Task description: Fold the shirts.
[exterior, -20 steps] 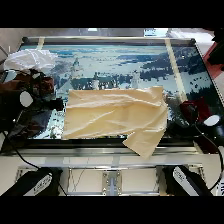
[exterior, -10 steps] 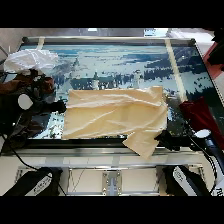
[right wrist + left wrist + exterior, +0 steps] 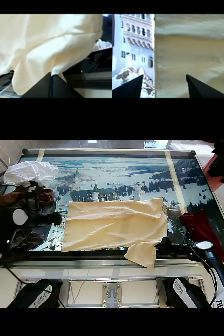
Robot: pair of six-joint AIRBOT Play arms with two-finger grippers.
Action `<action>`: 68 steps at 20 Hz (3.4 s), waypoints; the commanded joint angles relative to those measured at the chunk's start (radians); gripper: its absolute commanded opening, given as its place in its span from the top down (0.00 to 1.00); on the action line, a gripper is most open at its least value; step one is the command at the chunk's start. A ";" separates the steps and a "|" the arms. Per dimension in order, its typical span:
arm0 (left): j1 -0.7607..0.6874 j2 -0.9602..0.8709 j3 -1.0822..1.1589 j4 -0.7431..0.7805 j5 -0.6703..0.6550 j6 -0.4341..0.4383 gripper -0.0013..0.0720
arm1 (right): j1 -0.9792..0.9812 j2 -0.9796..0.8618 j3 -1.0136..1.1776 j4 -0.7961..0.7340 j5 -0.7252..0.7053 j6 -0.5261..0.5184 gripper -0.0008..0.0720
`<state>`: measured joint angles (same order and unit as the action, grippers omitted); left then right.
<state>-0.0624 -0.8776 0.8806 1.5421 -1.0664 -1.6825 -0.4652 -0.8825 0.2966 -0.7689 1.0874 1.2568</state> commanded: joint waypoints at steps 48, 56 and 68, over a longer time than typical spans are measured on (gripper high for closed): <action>0.072 -0.635 0.323 -0.500 0.420 0.167 0.97 | 0.281 -0.578 0.839 0.032 -0.382 0.056 0.95; 0.069 -0.754 0.329 -0.172 0.436 -0.043 0.97 | 0.285 -0.807 0.871 0.019 -0.420 0.060 0.95; 0.086 -0.672 0.451 -0.260 0.402 -0.034 0.30 | 0.232 -0.706 0.946 0.017 -0.246 0.013 0.51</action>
<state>0.0151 -1.5944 1.2770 1.2900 -0.6613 -1.7180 -0.2050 -1.6436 1.2018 -0.7528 0.7547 1.2930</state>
